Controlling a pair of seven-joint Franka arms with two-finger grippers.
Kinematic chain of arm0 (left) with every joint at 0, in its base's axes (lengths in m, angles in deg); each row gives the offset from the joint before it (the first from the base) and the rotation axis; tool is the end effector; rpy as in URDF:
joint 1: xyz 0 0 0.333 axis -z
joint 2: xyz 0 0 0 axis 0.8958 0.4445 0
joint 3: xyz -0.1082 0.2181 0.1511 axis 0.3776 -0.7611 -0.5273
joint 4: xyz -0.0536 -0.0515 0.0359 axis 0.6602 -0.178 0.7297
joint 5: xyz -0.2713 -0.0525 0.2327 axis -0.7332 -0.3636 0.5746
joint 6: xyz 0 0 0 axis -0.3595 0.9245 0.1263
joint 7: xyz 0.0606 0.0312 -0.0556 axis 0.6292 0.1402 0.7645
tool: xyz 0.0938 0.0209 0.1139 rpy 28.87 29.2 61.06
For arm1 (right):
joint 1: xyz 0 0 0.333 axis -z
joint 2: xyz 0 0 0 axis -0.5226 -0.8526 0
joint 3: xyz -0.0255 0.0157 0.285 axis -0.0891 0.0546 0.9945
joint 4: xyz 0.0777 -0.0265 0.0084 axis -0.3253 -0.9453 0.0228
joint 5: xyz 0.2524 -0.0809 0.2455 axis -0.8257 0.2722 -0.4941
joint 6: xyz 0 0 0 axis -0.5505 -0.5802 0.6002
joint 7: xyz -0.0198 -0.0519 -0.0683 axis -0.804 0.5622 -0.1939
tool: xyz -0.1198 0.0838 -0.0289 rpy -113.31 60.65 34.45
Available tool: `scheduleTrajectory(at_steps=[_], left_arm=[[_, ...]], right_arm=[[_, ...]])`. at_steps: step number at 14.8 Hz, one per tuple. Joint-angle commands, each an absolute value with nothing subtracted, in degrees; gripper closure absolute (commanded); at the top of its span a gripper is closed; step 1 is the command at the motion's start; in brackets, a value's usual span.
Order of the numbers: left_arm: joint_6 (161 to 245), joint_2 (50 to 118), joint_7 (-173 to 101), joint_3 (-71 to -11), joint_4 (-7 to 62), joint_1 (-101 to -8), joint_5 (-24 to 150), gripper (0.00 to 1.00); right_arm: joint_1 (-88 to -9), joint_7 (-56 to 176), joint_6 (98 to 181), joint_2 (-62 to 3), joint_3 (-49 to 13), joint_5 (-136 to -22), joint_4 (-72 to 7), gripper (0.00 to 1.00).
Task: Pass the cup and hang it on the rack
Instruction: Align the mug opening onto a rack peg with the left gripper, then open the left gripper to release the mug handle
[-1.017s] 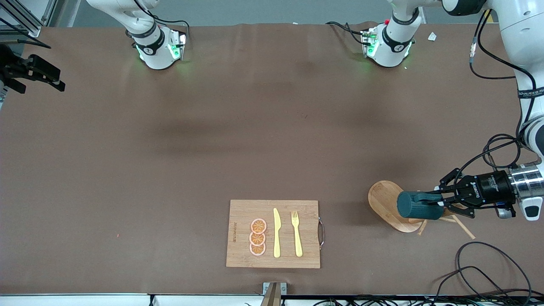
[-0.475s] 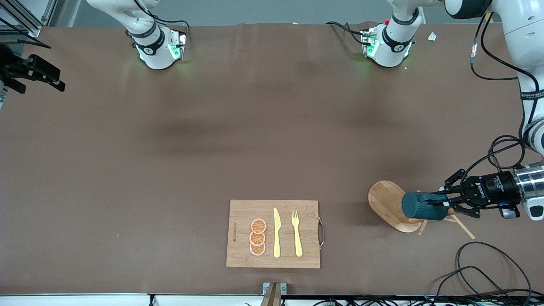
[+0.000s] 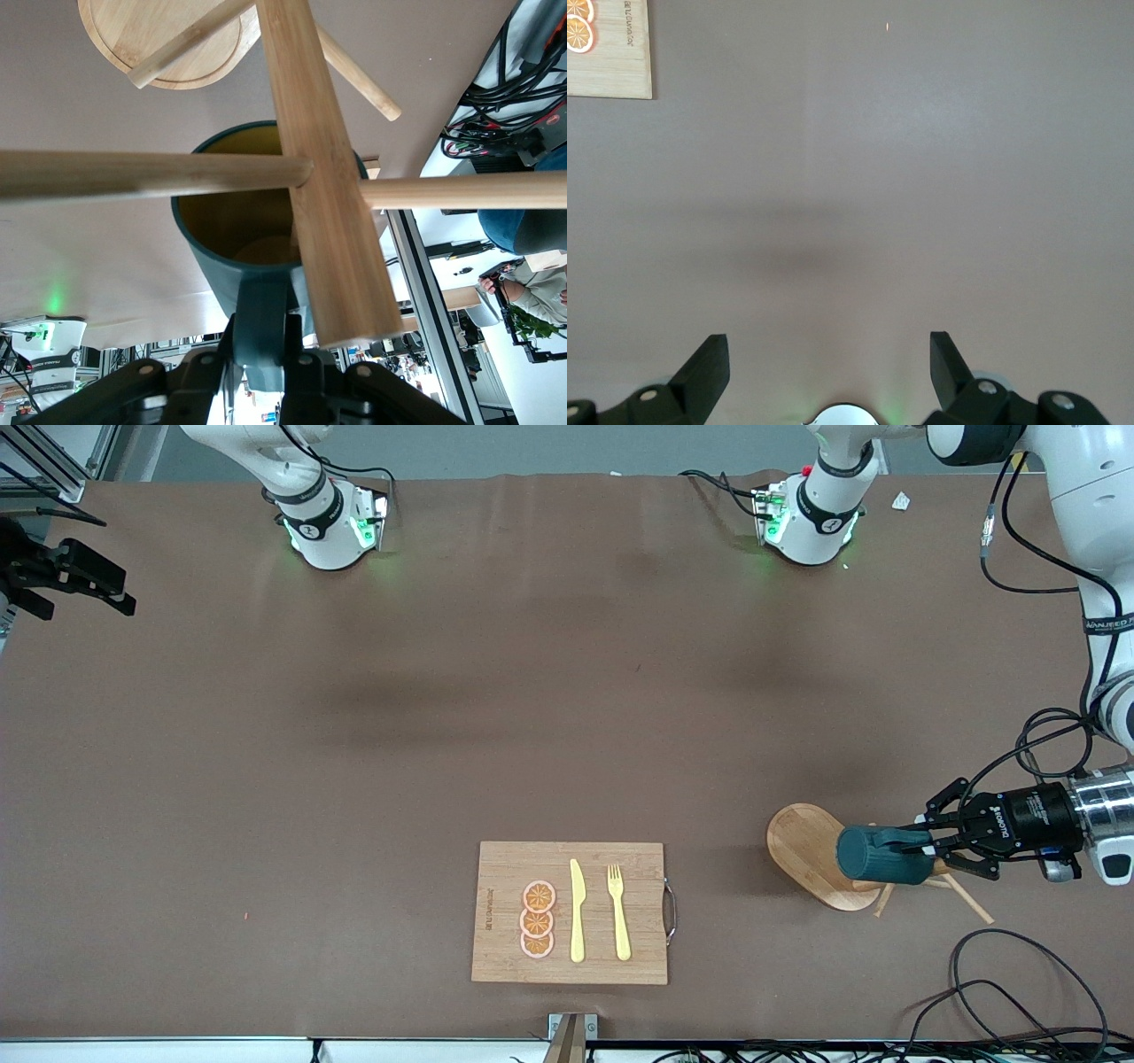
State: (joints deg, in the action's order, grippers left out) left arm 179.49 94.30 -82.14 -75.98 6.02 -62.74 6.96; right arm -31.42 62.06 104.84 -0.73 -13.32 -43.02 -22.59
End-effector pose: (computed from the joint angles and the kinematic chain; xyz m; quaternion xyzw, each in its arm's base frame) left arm 0.6660 0.0155 0.3405 0.6600 0.5872 -0.2776 0.3775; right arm 0.4766 -0.0046 0.5942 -0.9995 -0.0198 0.0245 0.0088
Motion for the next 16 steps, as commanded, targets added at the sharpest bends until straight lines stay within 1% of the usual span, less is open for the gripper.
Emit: scheduleTrajectory(at_steps=[1, 3, 4, 5, 7, 11, 13, 16], left_arm=[[178.45, 95.0, -81.3, -75.97, 4.99, -62.73, 5.69, 0.67], [178.45, 95.0, -81.38, -75.97, 4.99, -62.64, 5.77, 0.36], [178.45, 94.91, -81.39, -75.97, 4.9, -62.47, 5.77, 0.05], [178.45, 94.74, -81.56, -75.97, 4.9, -62.47, 5.77, 0.0], [178.45, 94.13, -81.91, -75.97, 4.82, -62.38, 5.86, 0.0], [176.95, 90.09, -81.91, -75.27, 4.73, -62.12, 7.87, 0.0], [176.87, 87.72, -81.83, -75.27, 4.64, -60.2, 11.9, 0.0], [176.87, 82.36, -81.83, -75.18, 4.29, -57.29, 22.26, 0.0]], right_arm=[[-31.15, 61.43, 104.54, -0.73, -13.02, -42.69, -22.36, 0.0], [-31.15, 61.43, 104.54, -0.73, -13.02, -42.69, -22.36, 0.0], [-31.15, 61.43, 104.54, -0.73, -13.02, -42.69, -22.36, 0.0], [-31.15, 61.43, 104.54, -0.73, -13.02, -42.69, -22.36, 0.0], [-31.15, 61.43, 104.54, -0.73, -12.94, -42.69, -22.36, 0.0], [-31.15, 61.43, 104.54, -0.73, -13.02, -42.69, -22.36, 0.0], [-31.15, 61.43, 104.54, -0.73, -12.94, -42.69, -22.44, 0.0], [-31.15, 61.43, 104.54, -0.73, -13.02, -42.69, -22.44, 0.0]])
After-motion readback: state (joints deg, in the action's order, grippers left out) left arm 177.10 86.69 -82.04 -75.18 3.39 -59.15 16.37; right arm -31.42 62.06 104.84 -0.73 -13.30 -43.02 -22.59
